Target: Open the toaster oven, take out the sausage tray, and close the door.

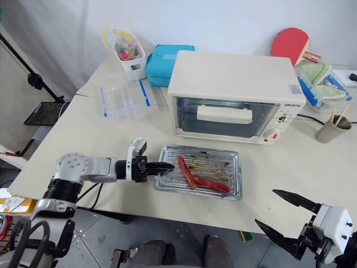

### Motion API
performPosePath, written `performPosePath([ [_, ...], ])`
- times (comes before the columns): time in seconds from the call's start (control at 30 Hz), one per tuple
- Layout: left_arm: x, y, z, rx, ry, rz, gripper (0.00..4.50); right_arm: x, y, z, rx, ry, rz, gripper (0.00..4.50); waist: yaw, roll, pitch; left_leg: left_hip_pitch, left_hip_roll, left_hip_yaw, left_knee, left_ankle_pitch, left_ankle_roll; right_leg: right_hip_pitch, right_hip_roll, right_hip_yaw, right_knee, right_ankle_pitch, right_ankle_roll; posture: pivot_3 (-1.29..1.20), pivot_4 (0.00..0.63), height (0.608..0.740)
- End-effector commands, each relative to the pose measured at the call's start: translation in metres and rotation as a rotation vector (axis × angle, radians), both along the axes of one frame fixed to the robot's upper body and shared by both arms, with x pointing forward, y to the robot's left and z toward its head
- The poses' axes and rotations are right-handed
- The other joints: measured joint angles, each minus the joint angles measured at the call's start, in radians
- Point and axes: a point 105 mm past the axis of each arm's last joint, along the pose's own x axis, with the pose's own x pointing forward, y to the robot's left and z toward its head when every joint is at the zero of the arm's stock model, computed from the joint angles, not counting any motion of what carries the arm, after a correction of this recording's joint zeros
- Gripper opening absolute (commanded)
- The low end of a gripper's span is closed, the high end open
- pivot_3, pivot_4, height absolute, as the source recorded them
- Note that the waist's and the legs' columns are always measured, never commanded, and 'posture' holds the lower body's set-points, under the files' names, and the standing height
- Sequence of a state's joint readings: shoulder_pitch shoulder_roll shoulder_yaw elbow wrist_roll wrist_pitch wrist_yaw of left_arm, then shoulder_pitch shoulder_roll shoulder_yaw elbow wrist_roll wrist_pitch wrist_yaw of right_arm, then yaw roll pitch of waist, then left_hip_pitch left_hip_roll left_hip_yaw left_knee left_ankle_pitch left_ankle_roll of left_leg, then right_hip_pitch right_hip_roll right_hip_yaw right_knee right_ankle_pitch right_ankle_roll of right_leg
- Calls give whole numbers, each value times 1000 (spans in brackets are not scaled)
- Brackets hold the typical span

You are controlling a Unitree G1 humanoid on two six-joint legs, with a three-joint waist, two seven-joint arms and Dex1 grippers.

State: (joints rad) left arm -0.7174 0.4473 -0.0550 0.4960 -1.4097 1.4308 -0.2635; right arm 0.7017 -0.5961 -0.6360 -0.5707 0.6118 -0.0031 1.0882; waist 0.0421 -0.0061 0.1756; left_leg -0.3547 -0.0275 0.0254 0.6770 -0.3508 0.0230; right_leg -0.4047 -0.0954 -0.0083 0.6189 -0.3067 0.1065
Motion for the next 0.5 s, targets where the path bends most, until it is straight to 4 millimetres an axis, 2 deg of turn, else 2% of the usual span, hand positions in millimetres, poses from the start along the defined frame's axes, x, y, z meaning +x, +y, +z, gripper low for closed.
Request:
performPosePath([
  [0.03, 6, -13, -6, 7, 3, -7, 12, -4, 4, 8, -21, -41, -4, 4470, 9, 0, 0, 0, 0, 0, 0, 0, 0, 0, -1, 0, -1, 0, 1, 0, 150, 740],
  [0.17, 9, -26, -6, 32, -18, -39, 12, -7, 9, 9, 0, -42, -23, 4470, 18, 2, -1, 0, -2, -5, 0, 0, 0, 6, -2, -2, -6, 2, 3, 0, 150, 740],
  [0.37, 1, -20, -11, 77, -38, -82, 1708, -9, 6, 5, 3, -27, -33, 4500, 9, 1, -1, 0, -2, -7, -2, -1, 0, 9, -2, -4, -11, 3, 5, 0, 150, 740],
  [0.5, 6, -1, -13, 147, -165, -28, 2927, -8, -2, 1, 3, -7, -45, 4500, 3, 1, -1, 0, -1, -7, -8, -1, -1, 7, -2, -4, -14, 3, 5, 0, 150, 740],
])
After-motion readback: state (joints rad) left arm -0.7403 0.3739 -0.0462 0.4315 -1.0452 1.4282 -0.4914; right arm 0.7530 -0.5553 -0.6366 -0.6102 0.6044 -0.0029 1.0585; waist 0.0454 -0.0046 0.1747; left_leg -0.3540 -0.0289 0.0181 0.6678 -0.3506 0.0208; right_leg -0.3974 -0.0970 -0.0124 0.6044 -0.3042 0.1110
